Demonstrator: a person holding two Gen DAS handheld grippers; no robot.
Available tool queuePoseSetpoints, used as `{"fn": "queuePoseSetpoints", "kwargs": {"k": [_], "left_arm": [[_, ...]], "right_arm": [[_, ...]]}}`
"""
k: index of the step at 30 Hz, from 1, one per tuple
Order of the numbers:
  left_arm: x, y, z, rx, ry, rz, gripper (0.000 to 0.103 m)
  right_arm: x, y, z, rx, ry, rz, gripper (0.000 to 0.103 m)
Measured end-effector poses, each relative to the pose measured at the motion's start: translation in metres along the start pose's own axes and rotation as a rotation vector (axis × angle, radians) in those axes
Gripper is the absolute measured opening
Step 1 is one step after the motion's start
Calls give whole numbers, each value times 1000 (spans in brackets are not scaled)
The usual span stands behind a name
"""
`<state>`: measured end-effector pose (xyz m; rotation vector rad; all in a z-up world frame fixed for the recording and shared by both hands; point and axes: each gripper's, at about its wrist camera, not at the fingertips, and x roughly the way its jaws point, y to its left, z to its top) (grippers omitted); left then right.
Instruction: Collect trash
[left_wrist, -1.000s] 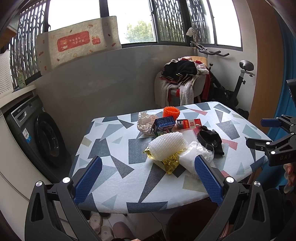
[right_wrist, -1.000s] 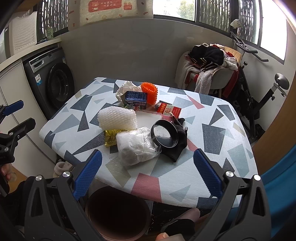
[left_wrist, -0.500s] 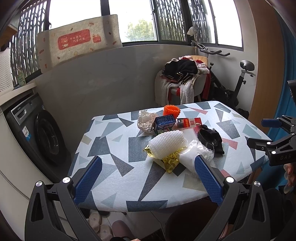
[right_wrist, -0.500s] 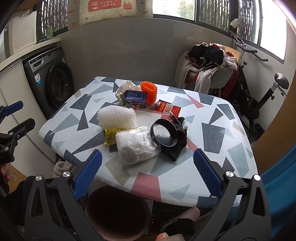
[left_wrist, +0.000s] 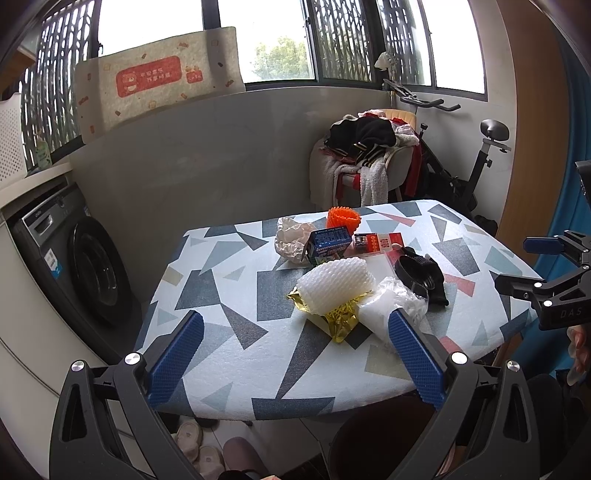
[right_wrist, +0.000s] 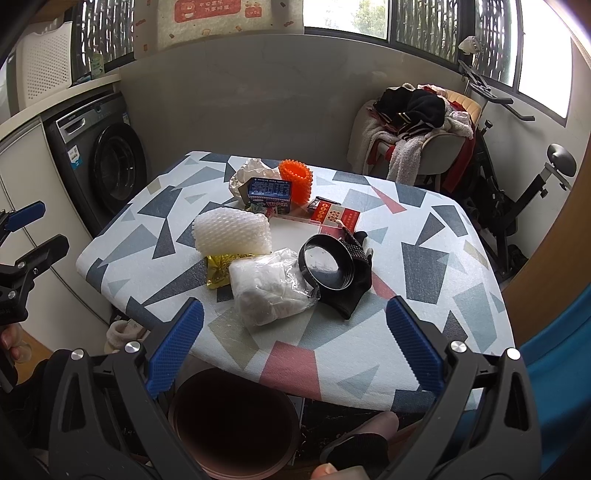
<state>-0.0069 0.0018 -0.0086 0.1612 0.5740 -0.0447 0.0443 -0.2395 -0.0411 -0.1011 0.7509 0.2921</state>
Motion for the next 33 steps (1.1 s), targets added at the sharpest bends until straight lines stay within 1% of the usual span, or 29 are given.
{"fn": "queuePoseSetpoints", "kwargs": {"k": [16,18,25,26,27,31,33], "left_arm": [[0,0,1,-1,2,-2,98],[4,1,-6,-1,2,-4,98],[4,0,-14,-7,-2,2,98],[2,0,-17,-12,-7,6,98],[9,-3,-17,-20,-7,2,98],[14,4,-22,-78,-4,-10,98],[16,10,-23,-117,-9,-53,98]], "right_arm": [[-1,0,1,0,3,-4,97],[-1,-1,-1,2,4,-5,97],[7,-2,-6,1,18,-3,97],[8,-2,-6,7,23,2,97],[9,-3,-6,11,26,6,97],[13,-12,-9,40,13,13,98],[18,-18,-11,63,8,12,98]]}}
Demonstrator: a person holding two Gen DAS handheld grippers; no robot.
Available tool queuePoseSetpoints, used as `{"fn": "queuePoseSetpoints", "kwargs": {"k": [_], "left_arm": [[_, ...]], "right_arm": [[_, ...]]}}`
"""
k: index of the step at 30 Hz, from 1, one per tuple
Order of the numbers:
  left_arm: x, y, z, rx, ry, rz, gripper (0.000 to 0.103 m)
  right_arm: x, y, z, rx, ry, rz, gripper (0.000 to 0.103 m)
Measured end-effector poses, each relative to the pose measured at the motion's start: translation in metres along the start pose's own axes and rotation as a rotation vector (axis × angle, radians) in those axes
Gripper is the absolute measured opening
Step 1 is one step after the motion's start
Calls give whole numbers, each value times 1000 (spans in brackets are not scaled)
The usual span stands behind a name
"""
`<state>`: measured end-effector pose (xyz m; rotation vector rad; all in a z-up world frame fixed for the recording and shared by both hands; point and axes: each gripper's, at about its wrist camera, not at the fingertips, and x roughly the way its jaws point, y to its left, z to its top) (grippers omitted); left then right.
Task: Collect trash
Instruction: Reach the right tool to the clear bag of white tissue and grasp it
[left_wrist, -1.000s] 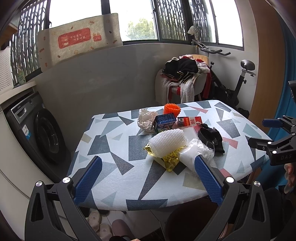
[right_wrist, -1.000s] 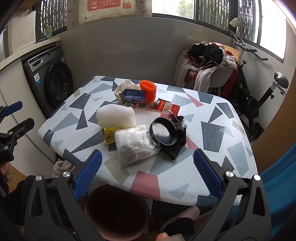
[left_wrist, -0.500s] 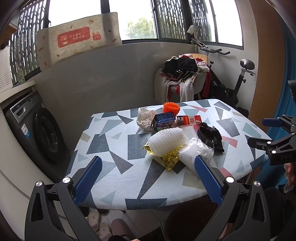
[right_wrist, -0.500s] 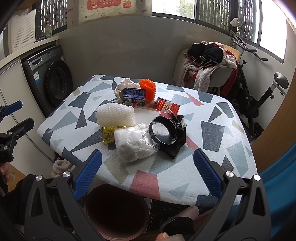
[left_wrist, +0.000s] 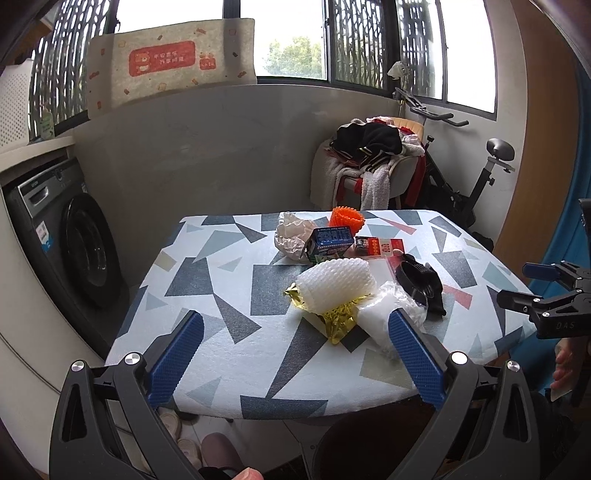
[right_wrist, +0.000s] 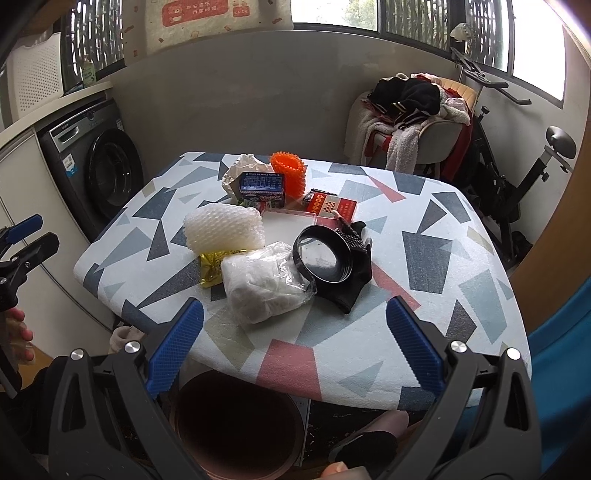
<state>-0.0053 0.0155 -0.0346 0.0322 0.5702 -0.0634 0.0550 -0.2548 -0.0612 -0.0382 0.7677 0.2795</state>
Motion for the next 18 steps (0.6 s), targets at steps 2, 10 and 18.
{"fn": "queuePoseSetpoints", "kwargs": {"k": [2,10,18], "left_arm": [[0,5,-2,-32,-31,-32,98],[25,9,-4,21,12,-5,98],[60,24,-11,11,92,30,98]], "right_arm": [[5,-8,-1,23,-3,6,98],[38,-32,0,78,38,17,98],[100,-23,-6,91,125,15,98]]}}
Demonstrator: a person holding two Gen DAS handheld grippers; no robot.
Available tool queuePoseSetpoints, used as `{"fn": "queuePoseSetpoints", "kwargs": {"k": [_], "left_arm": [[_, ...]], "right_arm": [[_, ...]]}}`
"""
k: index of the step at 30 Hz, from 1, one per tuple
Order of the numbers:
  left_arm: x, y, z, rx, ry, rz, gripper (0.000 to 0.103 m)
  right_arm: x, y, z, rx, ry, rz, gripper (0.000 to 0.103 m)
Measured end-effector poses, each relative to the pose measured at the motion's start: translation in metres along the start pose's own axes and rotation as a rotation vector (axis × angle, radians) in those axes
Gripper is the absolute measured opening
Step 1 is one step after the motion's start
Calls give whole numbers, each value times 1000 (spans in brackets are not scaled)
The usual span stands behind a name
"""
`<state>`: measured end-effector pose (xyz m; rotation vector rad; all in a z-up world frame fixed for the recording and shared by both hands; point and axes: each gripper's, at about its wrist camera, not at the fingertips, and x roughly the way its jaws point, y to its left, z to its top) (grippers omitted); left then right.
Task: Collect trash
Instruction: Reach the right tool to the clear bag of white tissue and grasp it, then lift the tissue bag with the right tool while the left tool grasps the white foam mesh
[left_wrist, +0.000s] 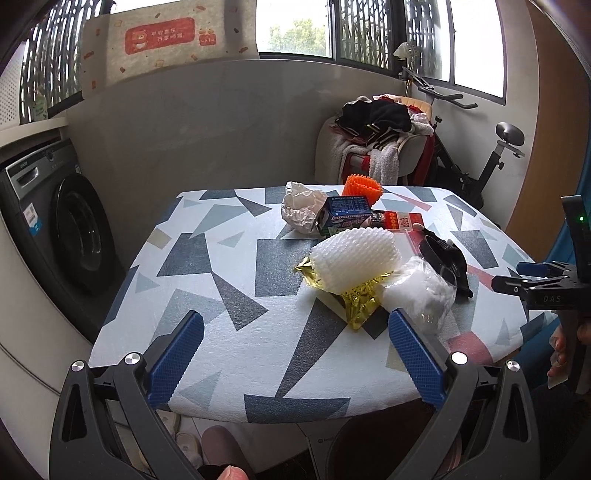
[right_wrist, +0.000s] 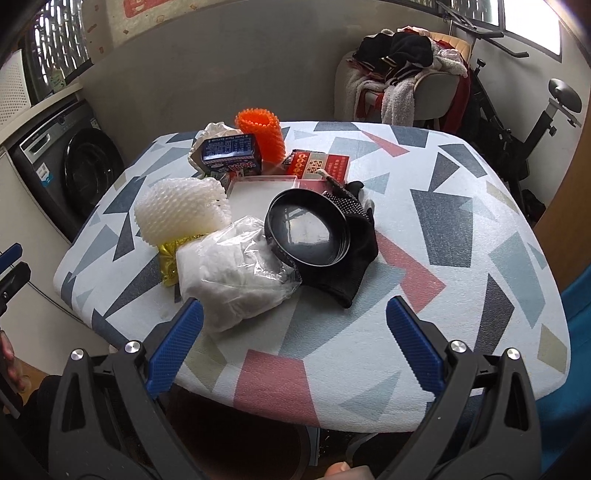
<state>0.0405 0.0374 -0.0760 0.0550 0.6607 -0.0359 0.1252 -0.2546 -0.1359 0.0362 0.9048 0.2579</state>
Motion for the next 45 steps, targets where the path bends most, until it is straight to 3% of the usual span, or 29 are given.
{"fn": "queuePoseSetpoints", "kwargs": {"k": [4,14,25,26,27,31,34,45], "left_arm": [[10,10,0,-32,19,-13,98],[24,22,-5,-56,44,-30,98],[26,16,-8,-51,50,-75,98],[26,15,-8,-49,49,-76,98],[26,14,-8,-48,49,-77,98],[25,15,-8,-47,47,-78,98],[25,15,-7,-54,48,-83,98],[32,13,-6,-69,58,-131,98]], "right_arm": [[35,14,0,47,37,47,97],[97,13,6,373,111,125,97],[108,8,0,447,129,202,97],[110,7,-1,457,131,219,96],[110,6,-4,463,135,243,88],[100,12,-4,418,131,264,70],[88,19,-4,363,114,279,66],[32,15,-7,196,-1,222,64]]}}
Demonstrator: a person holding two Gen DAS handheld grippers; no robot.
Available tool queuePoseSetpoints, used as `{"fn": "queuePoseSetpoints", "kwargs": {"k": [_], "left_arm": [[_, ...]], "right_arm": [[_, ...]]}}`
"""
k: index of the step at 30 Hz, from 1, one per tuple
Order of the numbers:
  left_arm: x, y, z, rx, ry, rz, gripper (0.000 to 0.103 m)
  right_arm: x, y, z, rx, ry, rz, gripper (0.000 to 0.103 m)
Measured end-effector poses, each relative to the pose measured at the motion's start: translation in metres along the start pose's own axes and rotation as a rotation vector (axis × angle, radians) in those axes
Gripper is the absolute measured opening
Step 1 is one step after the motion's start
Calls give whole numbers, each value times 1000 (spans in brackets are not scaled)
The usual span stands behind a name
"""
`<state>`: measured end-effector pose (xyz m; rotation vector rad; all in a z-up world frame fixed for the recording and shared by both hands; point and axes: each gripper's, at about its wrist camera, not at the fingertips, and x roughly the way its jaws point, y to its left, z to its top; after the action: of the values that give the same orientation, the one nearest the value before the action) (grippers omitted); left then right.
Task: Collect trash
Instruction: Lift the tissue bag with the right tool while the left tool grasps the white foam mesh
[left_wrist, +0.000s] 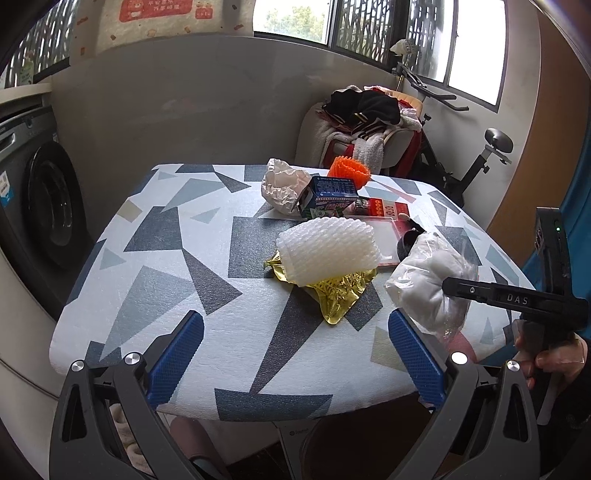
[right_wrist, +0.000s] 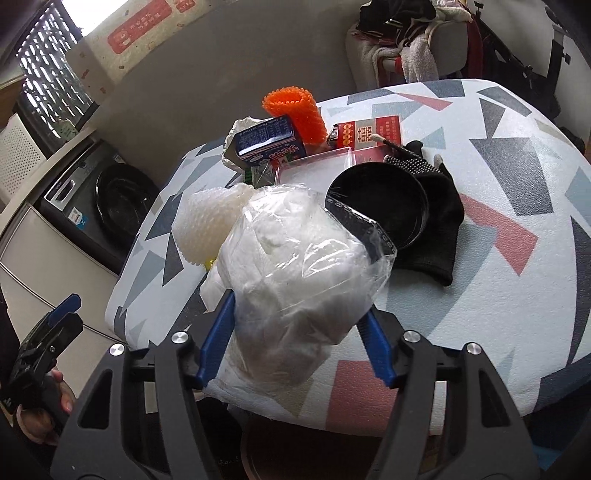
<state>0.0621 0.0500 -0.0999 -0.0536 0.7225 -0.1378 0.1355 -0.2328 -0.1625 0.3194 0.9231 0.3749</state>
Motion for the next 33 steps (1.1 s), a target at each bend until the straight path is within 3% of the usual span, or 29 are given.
{"fn": "queuePoseSetpoints", "kwargs": {"k": [7,14,20,23,25,28,29,31,33], "left_arm": [[30,10,20,-89,22,-58,98],[86,22,46,-231,52,-158,97],[141,51,43,-439,128,-204,80],[159,63,41,-498,140,-229,79],[171,70,37,-564,165,-270,73],[180,74,33,-625,176,-328,56],[180,74,33,-627,173,-340,45],[174,71,35,-601,161,-338,37],[169,66,39,-548,161,-331,21]], "right_arm": [[-23,-11,7,-24,-60,-54,64],[-33,-15,13,-49,-95,-64,64],[-32,-19,15,-52,-99,-61,64],[-31,-22,15,-49,-95,-64,64],[-30,-24,14,-45,-94,-66,64],[-30,-26,14,-36,-90,-68,64],[-30,-26,14,-35,-90,-68,64],[-32,-25,13,-35,-92,-66,64],[-33,-24,13,-38,-94,-65,64]]}}
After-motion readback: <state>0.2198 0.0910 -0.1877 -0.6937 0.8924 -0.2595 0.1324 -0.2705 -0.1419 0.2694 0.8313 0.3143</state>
